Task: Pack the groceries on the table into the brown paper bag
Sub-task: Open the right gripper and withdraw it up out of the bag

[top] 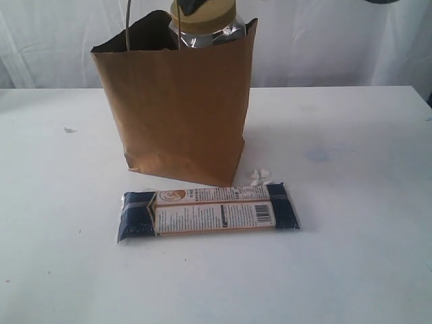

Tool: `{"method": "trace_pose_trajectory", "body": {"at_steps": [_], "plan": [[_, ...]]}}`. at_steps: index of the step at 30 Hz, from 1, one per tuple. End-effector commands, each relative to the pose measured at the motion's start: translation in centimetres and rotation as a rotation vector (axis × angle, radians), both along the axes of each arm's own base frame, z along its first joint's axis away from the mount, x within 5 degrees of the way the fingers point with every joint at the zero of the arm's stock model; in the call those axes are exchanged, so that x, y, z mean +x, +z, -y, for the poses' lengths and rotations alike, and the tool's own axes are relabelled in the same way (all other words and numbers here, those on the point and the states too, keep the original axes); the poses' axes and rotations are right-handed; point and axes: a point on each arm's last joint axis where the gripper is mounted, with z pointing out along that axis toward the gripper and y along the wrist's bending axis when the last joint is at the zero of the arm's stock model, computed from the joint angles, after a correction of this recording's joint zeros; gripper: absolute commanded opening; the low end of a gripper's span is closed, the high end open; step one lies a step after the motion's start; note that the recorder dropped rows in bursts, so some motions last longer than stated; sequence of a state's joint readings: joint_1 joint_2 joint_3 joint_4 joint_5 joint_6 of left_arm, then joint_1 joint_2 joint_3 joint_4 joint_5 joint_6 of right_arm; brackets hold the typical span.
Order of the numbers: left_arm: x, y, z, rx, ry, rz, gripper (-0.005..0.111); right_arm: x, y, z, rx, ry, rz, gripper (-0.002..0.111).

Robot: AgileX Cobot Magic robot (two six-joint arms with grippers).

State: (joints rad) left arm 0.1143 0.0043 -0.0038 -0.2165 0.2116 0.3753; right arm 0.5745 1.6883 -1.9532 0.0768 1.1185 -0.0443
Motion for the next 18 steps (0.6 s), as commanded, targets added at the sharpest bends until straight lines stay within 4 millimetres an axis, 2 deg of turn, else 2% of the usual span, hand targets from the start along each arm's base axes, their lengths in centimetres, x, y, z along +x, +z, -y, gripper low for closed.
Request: {"method": "trace_pose_trajectory", "body": {"at_steps": [1,4,6,9,11,13,15,16,18], "plan": [[0.0,-0.1,0.0,-0.003,0.002,0.003,0.0,-2.3,1.5,1.6,-0.044,0.034,-0.019,0.102],[0.0,-0.1,0.0,-0.003,0.002,0.003,0.0,-4.6,3.8,3.0,-0.005,0.032,0.041,0.102],[0.0,-0.1,0.0,-0.003,0.002,0.003,0.0,-5.5,4.4,3.7,0.002,0.031,0.056,0.102],[0.0,-0.1,0.0,-0.003,0.002,0.003,0.0,-7.4,3.8,5.2,-0.037,0.009,0.051,0.101],[0.0,-0.1,0.0,-0.003,0.002,0.003,0.0,-8.7,2.9,7.3,-0.116,-0.072,0.069,0.094],[0.0,-0.1,0.0,-0.003,0.002,0.003,0.0,-9.7,2.0,9.9,-0.25,-0.191,0.126,0.081],[0.0,-0.1,0.0,-0.003,0.002,0.003,0.0,-9.8,0.5,12.4,-0.425,-0.345,0.188,0.06],[0.0,-0.1,0.0,-0.003,0.002,0.003,0.0,-9.6,-0.8,13.4,-0.538,-0.4,0.212,0.044],[0.0,-0.1,0.0,-0.003,0.002,0.003,0.0,-9.3,-3.6,14.0,-0.645,-0.434,0.181,0.022]]}}
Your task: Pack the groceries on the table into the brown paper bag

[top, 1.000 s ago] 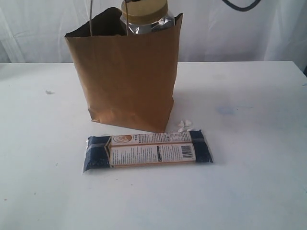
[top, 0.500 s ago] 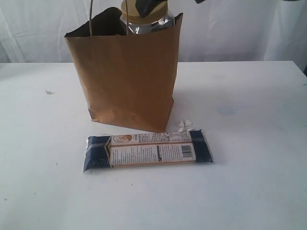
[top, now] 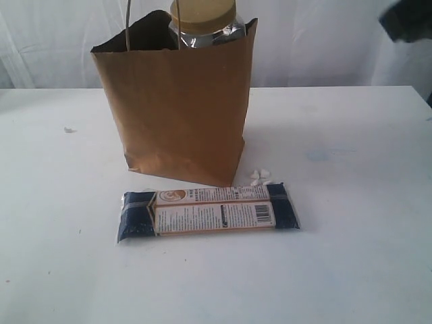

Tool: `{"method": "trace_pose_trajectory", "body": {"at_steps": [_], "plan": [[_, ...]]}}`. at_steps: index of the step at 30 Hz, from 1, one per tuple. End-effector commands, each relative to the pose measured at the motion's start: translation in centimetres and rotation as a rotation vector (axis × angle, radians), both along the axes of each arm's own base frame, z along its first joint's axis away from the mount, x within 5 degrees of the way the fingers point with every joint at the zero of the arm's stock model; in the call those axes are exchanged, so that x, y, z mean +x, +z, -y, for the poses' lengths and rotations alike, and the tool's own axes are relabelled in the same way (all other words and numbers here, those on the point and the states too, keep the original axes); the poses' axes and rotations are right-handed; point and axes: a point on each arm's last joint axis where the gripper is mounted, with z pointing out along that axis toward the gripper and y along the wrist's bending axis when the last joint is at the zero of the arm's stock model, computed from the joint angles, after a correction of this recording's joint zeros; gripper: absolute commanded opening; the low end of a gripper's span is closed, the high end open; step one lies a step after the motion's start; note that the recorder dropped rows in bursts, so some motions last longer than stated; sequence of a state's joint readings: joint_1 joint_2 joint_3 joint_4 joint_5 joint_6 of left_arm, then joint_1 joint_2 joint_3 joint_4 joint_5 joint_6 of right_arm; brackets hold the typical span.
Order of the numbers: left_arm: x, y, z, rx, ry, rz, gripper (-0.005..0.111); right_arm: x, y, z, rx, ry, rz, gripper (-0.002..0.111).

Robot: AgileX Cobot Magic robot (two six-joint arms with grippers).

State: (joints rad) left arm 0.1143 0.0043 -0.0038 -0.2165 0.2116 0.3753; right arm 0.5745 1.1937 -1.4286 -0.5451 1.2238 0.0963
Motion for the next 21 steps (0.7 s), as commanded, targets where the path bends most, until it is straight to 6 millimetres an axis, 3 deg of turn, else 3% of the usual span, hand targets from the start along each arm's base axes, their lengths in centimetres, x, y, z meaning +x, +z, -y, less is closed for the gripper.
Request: {"method": "trace_pose_trajectory", "body": {"at_steps": [1,3,7,10,13,17,21], "plan": [[0.0,-0.1,0.0,-0.003,0.002,0.003,0.0,0.8,-4.5,1.5,-0.18,-0.093,0.005,0.013],[0.0,-0.1,0.0,-0.003,0.002,0.003,0.0,1.9,-6.7,0.9,-0.157,-0.029,0.026,0.0],[0.0,-0.1,0.0,-0.003,0.002,0.003,0.0,5.1,-12.1,1.1,-0.04,-0.087,-0.014,0.0],[0.0,-0.1,0.0,-0.003,0.002,0.003,0.0,7.3,-16.1,1.6,0.077,-0.16,-0.196,0.0],[0.0,-0.1,0.0,-0.003,0.002,0.003,0.0,8.8,-19.4,0.9,0.204,-0.085,-0.417,0.0],[0.0,-0.1,0.0,-0.003,0.002,0.003,0.0,9.7,-21.6,-0.6,0.328,0.084,-0.566,0.0],[0.0,-0.1,0.0,-0.003,0.002,0.003,0.0,10.8,-22.1,-1.1,0.353,0.121,-0.499,0.0]]}}
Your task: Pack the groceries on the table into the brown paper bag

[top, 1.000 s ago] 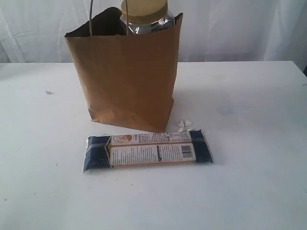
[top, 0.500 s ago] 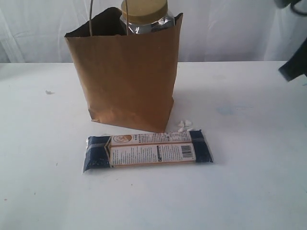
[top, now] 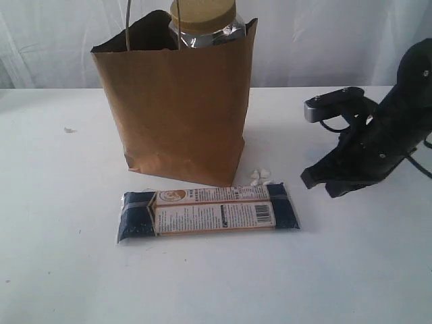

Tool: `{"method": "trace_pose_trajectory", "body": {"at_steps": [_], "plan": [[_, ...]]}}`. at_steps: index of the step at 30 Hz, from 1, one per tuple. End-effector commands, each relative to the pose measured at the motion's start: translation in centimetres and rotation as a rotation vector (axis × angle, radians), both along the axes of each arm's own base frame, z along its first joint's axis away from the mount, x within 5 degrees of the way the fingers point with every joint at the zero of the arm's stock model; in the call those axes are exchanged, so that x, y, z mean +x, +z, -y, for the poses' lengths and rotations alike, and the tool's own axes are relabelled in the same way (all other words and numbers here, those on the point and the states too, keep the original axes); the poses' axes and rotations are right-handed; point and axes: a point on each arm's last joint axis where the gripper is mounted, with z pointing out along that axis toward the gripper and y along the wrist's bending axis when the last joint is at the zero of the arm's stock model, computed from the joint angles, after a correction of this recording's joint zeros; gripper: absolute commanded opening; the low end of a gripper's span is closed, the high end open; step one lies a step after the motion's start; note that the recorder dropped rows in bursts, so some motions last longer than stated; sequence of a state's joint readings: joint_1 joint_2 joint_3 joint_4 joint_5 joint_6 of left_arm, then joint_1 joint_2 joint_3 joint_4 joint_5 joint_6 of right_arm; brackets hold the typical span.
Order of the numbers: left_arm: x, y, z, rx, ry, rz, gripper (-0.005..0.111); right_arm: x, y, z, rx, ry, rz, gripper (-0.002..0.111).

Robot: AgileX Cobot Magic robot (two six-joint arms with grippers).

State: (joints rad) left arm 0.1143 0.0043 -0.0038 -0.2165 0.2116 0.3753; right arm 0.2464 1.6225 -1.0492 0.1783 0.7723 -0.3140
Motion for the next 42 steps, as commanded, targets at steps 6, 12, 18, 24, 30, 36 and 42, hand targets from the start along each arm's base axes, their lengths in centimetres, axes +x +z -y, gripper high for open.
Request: {"method": "trace_pose_trajectory", "body": {"at_steps": [6,12,18,24,30,36,42], "plan": [[0.0,-0.1,0.0,-0.003,0.002,0.003,0.0,3.0,0.3,-0.7,0.129,-0.044,0.249,0.006],[0.0,-0.1,0.0,-0.003,0.002,0.003,0.0,5.0,-1.2,-1.3,0.163,-0.036,0.325,0.037],[0.0,-0.1,0.0,-0.003,0.002,0.003,0.0,7.3,-1.7,-2.4,0.223,-0.042,0.269,0.044],[0.0,-0.1,0.0,-0.003,0.002,0.003,0.0,9.5,-3.6,-3.4,0.236,-0.003,0.178,0.044],[0.0,-0.1,0.0,-0.003,0.002,0.003,0.0,10.3,-6.2,-3.6,0.228,-0.017,0.129,0.044],[0.0,-0.1,0.0,-0.003,0.002,0.003,0.0,10.5,-7.5,-3.7,0.239,-0.039,0.104,0.043],[0.0,-0.1,0.0,-0.003,0.002,0.003,0.0,10.3,-8.6,-4.9,0.246,0.027,0.098,0.041]]}}
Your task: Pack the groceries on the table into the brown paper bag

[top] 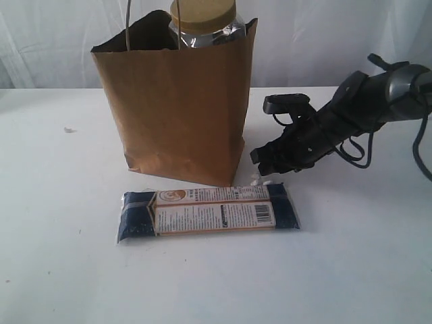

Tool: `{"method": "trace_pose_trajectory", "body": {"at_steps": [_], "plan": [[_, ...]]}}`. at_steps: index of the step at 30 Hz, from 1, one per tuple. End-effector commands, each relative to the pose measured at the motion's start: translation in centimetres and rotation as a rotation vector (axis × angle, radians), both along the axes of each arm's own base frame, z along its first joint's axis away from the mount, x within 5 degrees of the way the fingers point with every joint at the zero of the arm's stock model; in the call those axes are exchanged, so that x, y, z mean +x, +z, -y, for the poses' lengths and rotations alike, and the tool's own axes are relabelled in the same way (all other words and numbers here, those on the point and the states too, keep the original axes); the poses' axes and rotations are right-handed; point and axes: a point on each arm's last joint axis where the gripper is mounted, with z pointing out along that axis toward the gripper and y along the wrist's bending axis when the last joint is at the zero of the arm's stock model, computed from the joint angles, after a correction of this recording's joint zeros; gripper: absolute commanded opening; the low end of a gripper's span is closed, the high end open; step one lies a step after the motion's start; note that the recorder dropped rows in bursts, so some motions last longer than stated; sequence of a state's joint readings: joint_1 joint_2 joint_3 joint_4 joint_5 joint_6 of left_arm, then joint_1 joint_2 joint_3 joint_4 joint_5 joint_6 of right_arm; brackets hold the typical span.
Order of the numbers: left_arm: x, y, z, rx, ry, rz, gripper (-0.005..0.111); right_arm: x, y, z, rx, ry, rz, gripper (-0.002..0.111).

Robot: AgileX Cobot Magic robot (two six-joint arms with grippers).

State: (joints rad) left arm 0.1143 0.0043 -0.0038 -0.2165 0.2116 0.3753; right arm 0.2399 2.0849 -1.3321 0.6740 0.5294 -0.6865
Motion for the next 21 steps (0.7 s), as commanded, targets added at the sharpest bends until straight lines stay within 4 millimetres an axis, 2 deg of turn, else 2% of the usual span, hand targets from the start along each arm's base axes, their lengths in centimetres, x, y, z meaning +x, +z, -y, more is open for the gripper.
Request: {"method": "trace_pose_trajectory", "body": {"at_steps": [1,6,10,16,21], "plan": [[-0.01,-0.08,0.0,-0.003,0.002,0.003,0.0,0.05,-0.22,-0.92,-0.007,0.049,0.037,0.041],[-0.01,-0.08,0.0,-0.003,0.002,0.003,0.0,-0.12,-0.22,-1.54,-0.011,0.063,0.044,0.032],[-0.01,-0.08,0.0,-0.003,0.002,0.003,0.0,-0.13,-0.25,-1.48,-0.022,0.073,0.047,0.022],[-0.01,-0.08,0.0,-0.003,0.002,0.003,0.0,-0.16,-0.41,-1.18,-0.063,0.076,0.043,0.013],[-0.01,-0.08,0.0,-0.003,0.002,0.003,0.0,-0.19,-0.42,-0.93,-0.097,0.086,0.045,0.0]]}}
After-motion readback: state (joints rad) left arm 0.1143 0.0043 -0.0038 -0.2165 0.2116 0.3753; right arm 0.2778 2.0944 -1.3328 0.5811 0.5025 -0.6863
